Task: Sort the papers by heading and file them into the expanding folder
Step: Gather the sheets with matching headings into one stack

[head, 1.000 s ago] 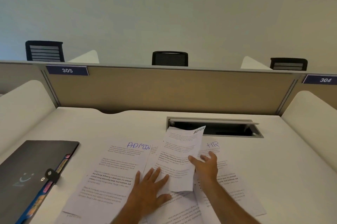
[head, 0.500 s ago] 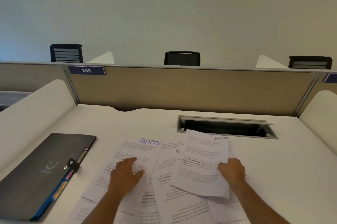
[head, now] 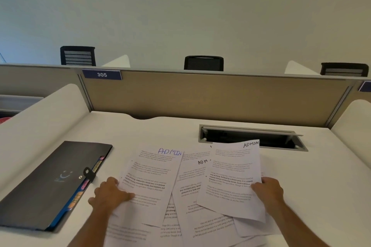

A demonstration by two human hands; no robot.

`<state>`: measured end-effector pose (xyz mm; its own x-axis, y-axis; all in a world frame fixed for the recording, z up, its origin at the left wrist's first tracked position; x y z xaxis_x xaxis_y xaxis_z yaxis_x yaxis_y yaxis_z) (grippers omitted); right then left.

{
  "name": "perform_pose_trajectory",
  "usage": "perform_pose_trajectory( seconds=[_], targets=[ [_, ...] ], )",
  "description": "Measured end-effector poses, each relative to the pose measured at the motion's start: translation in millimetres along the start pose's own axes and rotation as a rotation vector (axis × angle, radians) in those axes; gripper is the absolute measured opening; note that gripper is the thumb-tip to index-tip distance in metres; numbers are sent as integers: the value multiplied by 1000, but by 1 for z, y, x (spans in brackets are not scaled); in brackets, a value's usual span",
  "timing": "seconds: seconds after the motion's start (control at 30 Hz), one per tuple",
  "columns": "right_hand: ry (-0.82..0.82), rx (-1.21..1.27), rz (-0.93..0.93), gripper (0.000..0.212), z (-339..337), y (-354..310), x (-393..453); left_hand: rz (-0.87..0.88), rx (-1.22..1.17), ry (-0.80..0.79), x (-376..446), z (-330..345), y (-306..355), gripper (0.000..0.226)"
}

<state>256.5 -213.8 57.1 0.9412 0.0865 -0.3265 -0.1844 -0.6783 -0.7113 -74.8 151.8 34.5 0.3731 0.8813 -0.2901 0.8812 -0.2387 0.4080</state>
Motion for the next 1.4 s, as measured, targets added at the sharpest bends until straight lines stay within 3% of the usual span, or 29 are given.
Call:
perform_pose_trajectory(
  seconds=[0.2, 0.4, 0.5, 0.57, 0.63, 0.83, 1.03, 1.23, 1.4],
  targets=[
    [29, 39, -42, 8, -2, -1, -6, 37, -81, 41, -9, -1, 5, 56],
    [61, 45, -97, 6, -6, 0, -10, 54, -97, 107, -18, -4, 7, 53],
    [68, 40, -107, 8, -6, 1, -11, 77, -13, 170, -21, -7, 11, 46],
    [65, 46, -110, 9, -6, 1, -11, 121, 31, 223, -24, -7, 12, 30],
    [57, 66, -107, 10, -6, 1, -12, 156, -39, 243, -24, -6, 12, 15],
    [-20, 249, -42, 5, -6, 6, -8, 227, -405, 291, -16, -20, 21, 15],
    [-150, 403, -32, 8, 4, -3, -14, 273, -882, 186, -27, -27, 55, 7],
    [-298, 506, -61, 11, 22, -28, -40, 304, -1023, -44, -59, 10, 95, 13],
    [-370, 533, -67, 10, 26, -41, -58, 278, -1102, -135, -76, 32, 113, 14]
  ],
)
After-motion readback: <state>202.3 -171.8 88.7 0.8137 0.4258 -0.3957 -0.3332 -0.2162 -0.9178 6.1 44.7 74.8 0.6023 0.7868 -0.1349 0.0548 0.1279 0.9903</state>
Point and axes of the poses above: each hand's wrist, its own x-axis towards the middle knuckle, its own z-axis out of the palm, y = z × x, the point moved 2 cm from there along x, towards the middle knuckle, and after that the axes turned 6 degrees about z, right-handed, at the moved point
